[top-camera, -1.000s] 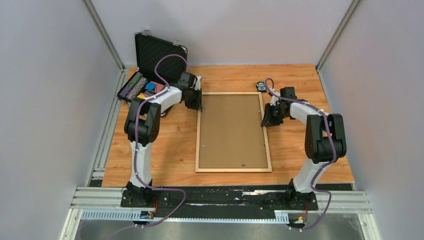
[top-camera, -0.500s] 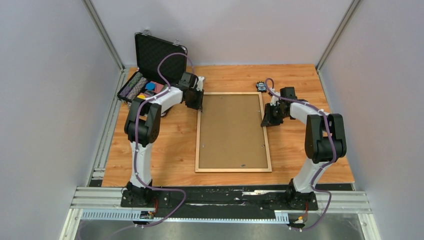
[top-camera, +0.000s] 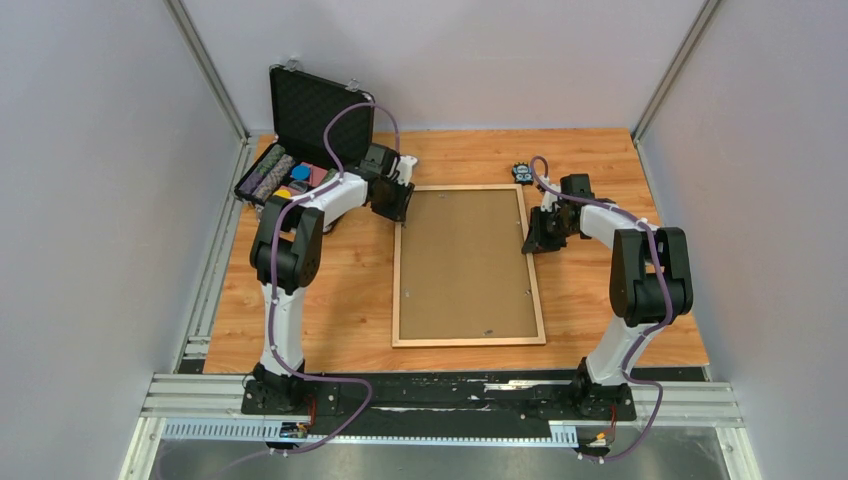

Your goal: Put the photo into the frame

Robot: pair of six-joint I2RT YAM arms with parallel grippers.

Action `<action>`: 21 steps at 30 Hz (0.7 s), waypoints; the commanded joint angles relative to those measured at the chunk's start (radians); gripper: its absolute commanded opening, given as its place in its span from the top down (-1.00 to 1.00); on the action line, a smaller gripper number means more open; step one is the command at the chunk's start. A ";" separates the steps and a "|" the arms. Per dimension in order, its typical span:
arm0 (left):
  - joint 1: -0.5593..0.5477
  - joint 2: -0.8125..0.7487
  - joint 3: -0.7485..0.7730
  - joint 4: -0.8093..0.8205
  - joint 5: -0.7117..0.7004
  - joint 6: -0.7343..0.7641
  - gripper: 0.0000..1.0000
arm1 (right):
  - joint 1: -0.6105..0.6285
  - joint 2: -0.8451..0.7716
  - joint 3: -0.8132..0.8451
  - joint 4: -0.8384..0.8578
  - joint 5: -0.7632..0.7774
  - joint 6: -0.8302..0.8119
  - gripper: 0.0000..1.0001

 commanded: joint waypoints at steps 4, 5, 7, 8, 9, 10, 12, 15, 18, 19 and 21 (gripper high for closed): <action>-0.024 -0.010 0.009 -0.179 0.021 0.058 -0.15 | -0.005 0.026 0.006 -0.007 0.014 -0.020 1.00; -0.023 -0.014 0.014 -0.179 0.021 0.056 -0.22 | -0.005 0.025 0.004 -0.007 0.014 -0.020 1.00; -0.024 -0.022 0.022 -0.180 0.021 0.051 -0.31 | -0.005 0.025 0.004 -0.008 0.013 -0.020 1.00; -0.023 -0.028 0.025 -0.183 0.021 0.048 -0.34 | -0.005 0.026 0.005 -0.008 0.012 -0.018 1.00; -0.023 -0.032 0.029 -0.184 0.018 0.047 -0.38 | -0.005 0.028 0.007 -0.007 0.013 -0.015 1.00; -0.023 -0.039 0.030 -0.188 0.018 0.044 -0.40 | -0.005 0.029 0.009 -0.007 0.014 -0.013 1.00; -0.023 -0.053 0.029 -0.191 0.010 0.038 -0.52 | -0.005 0.034 0.013 -0.006 0.017 -0.006 1.00; -0.023 -0.085 0.013 -0.192 0.003 0.032 -0.64 | -0.007 0.041 0.025 -0.005 0.015 0.013 1.00; -0.023 -0.116 -0.012 -0.193 0.000 0.035 -0.79 | -0.009 0.047 0.038 0.000 0.008 0.050 1.00; -0.023 -0.129 -0.026 -0.194 -0.002 0.036 -0.83 | -0.011 0.048 0.040 0.001 0.000 0.064 1.00; -0.023 -0.147 -0.049 -0.197 -0.001 0.039 -0.97 | -0.016 0.050 0.045 0.007 -0.023 0.094 1.00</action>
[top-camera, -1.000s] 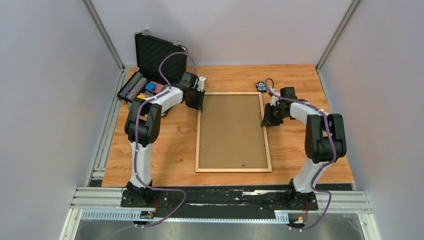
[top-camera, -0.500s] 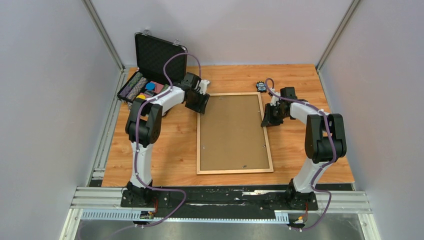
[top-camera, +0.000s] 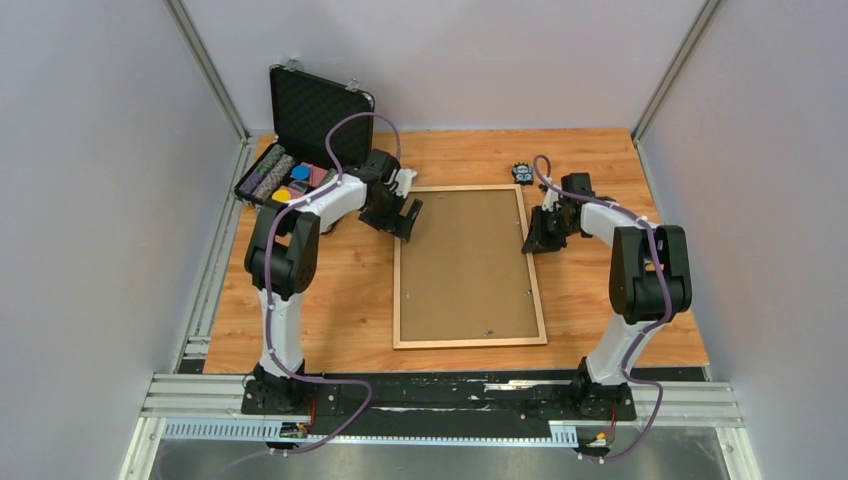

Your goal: Put the photo into the frame

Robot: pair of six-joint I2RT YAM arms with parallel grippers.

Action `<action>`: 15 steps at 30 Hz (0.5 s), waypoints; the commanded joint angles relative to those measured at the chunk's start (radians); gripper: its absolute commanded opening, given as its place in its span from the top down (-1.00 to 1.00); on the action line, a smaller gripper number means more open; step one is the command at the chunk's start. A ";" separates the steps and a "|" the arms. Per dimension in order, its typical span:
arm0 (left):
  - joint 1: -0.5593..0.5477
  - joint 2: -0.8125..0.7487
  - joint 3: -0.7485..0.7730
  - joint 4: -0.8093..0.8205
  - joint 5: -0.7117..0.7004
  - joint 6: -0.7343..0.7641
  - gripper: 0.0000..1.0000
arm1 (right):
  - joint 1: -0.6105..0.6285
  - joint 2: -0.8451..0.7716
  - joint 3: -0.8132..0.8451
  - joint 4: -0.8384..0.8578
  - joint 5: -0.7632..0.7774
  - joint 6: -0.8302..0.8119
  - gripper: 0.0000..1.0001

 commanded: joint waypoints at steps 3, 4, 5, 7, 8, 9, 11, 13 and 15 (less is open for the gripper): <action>-0.005 -0.122 -0.075 -0.031 0.034 0.018 -0.99 | -0.017 0.044 0.036 0.048 -0.038 0.105 1.00; -0.005 -0.132 -0.086 -0.036 0.048 0.024 -1.00 | -0.018 0.047 0.040 0.055 -0.044 0.121 1.00; -0.005 -0.140 -0.104 -0.038 0.077 0.029 -1.00 | -0.032 0.051 0.042 0.065 -0.052 0.136 1.00; -0.005 -0.159 -0.128 -0.056 0.120 0.047 -1.00 | -0.034 0.060 0.051 0.084 -0.063 0.165 1.00; -0.005 -0.163 -0.134 -0.061 0.131 0.058 -1.00 | -0.035 0.065 0.054 0.092 -0.068 0.178 1.00; -0.006 -0.170 -0.146 -0.075 0.150 0.066 -1.00 | -0.035 0.067 0.058 0.101 -0.071 0.192 1.00; -0.007 -0.178 -0.164 -0.088 0.171 0.073 -1.00 | -0.036 0.073 0.065 0.119 -0.079 0.214 1.00; -0.008 -0.185 -0.180 -0.096 0.185 0.071 -1.00 | -0.036 0.076 0.072 0.135 -0.084 0.233 1.00; -0.012 -0.190 -0.197 -0.099 0.195 0.064 -1.00 | -0.036 0.078 0.076 0.147 -0.091 0.246 1.00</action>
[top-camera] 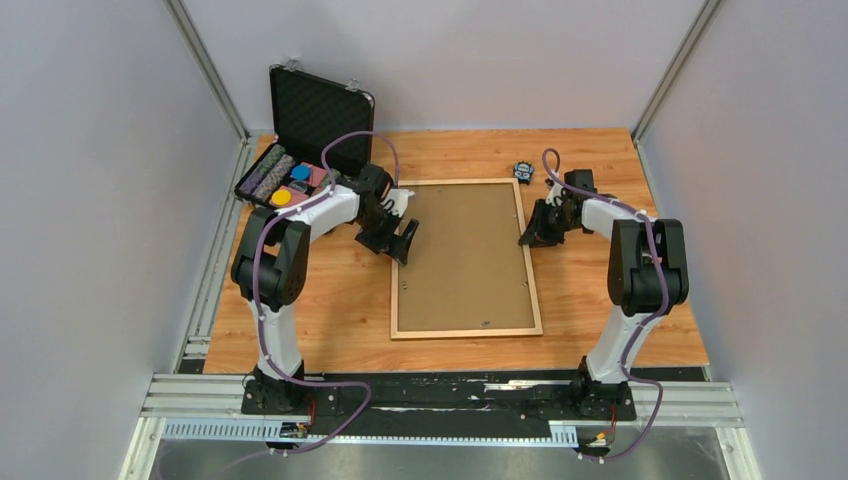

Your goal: Put the photo into the frame

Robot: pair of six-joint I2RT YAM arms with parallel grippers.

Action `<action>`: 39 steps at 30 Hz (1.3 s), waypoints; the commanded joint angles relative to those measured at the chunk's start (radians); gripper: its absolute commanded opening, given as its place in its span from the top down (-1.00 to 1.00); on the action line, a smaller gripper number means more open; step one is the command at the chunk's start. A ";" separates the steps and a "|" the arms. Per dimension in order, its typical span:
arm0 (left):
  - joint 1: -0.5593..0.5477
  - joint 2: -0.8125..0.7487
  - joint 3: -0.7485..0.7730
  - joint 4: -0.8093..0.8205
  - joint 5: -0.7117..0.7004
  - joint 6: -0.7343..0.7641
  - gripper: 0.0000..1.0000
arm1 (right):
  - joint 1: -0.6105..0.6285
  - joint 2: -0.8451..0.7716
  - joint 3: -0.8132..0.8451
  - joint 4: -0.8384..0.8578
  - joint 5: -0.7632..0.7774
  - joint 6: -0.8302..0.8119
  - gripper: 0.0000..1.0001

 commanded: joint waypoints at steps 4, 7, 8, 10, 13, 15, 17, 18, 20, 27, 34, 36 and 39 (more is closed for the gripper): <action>-0.026 -0.078 -0.056 -0.024 0.076 0.017 -1.00 | -0.006 0.027 0.038 0.113 -0.046 0.107 1.00; -0.039 -0.087 -0.075 -0.019 0.072 0.012 -0.99 | -0.006 0.032 0.031 0.116 -0.052 0.104 1.00; -0.045 -0.090 -0.084 -0.014 0.067 0.011 -0.99 | -0.006 0.033 0.030 0.115 -0.054 0.101 1.00; -0.051 -0.089 -0.094 -0.010 0.051 0.010 -0.96 | -0.006 0.034 0.027 0.116 -0.054 0.095 1.00; -0.060 -0.087 -0.105 -0.001 0.028 0.000 -0.91 | -0.006 0.030 0.025 0.116 -0.051 0.088 1.00; -0.072 -0.086 -0.111 0.008 0.002 -0.008 -0.88 | -0.007 0.028 0.025 0.116 -0.051 0.084 1.00; -0.086 -0.086 -0.117 0.025 -0.039 -0.015 -0.87 | -0.007 0.026 0.024 0.116 -0.048 0.079 1.00; -0.091 -0.087 -0.118 0.027 -0.050 -0.020 -0.85 | -0.007 0.025 0.022 0.116 -0.047 0.077 1.00; -0.103 -0.088 -0.122 0.037 -0.077 -0.028 -0.84 | -0.006 0.023 0.020 0.115 -0.043 0.073 1.00; -0.130 -0.085 -0.133 0.053 -0.151 -0.043 -0.80 | -0.009 0.025 0.017 0.115 -0.040 0.063 1.00; -0.145 -0.082 -0.138 0.062 -0.188 -0.036 -0.71 | -0.016 0.032 0.020 0.115 -0.043 0.059 1.00; -0.150 -0.082 -0.142 0.061 -0.200 -0.030 -0.64 | -0.019 0.032 0.019 0.116 -0.046 0.058 1.00; -0.154 -0.084 -0.145 0.060 -0.212 -0.020 -0.55 | -0.026 0.032 0.019 0.116 -0.049 0.059 1.00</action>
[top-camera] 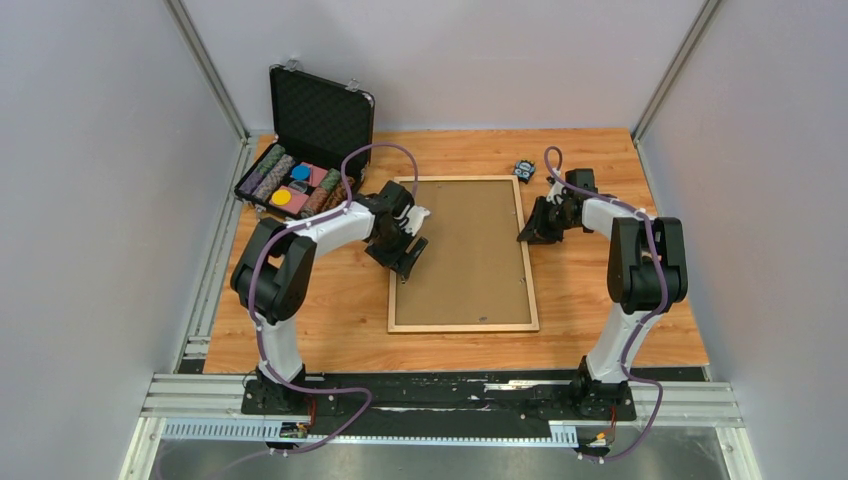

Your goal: Put the photo into the frame

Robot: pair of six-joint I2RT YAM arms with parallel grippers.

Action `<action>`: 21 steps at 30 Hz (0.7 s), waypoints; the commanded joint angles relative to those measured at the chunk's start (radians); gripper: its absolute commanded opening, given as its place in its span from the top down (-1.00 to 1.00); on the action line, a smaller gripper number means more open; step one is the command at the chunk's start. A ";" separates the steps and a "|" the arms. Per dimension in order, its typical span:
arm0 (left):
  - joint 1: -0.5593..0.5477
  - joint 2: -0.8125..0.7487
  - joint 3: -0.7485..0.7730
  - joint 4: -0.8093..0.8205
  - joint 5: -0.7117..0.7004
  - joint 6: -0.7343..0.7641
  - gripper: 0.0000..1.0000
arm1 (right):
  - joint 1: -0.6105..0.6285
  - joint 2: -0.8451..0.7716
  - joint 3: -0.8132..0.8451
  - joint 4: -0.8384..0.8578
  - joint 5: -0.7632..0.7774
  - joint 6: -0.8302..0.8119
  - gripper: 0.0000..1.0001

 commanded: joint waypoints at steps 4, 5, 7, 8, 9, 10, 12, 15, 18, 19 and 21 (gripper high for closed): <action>-0.013 -0.018 -0.026 0.013 -0.049 0.022 -0.43 | -0.026 0.012 0.011 0.060 -0.028 0.016 1.00; -0.013 -0.021 -0.026 0.011 -0.050 0.026 -0.39 | -0.027 0.012 0.011 0.060 -0.028 0.015 1.00; -0.016 -0.026 -0.026 0.005 -0.050 0.033 -0.34 | -0.029 0.012 0.011 0.060 -0.028 0.014 1.00; -0.015 -0.027 -0.026 0.003 -0.050 0.035 -0.31 | -0.029 0.012 0.011 0.060 -0.027 0.013 1.00; -0.016 -0.031 -0.026 -0.001 -0.051 0.040 -0.29 | -0.029 0.012 0.011 0.060 -0.027 0.012 1.00; -0.015 -0.032 -0.025 -0.003 -0.050 0.043 -0.27 | -0.029 0.014 0.012 0.059 -0.027 0.011 1.00; -0.015 -0.039 -0.028 -0.008 -0.049 0.052 -0.24 | -0.029 0.015 0.013 0.059 -0.025 0.010 1.00; -0.015 -0.046 -0.033 -0.015 -0.045 0.062 -0.22 | -0.029 0.018 0.016 0.059 -0.024 0.008 1.00; -0.017 -0.046 -0.035 -0.019 -0.041 0.069 -0.18 | -0.029 0.021 0.018 0.057 -0.022 0.006 1.00; -0.017 -0.045 -0.038 -0.022 -0.039 0.072 -0.17 | -0.029 0.021 0.018 0.057 -0.021 0.005 1.00; -0.017 -0.044 -0.038 -0.024 -0.037 0.076 -0.12 | -0.029 0.023 0.020 0.054 -0.018 0.003 1.00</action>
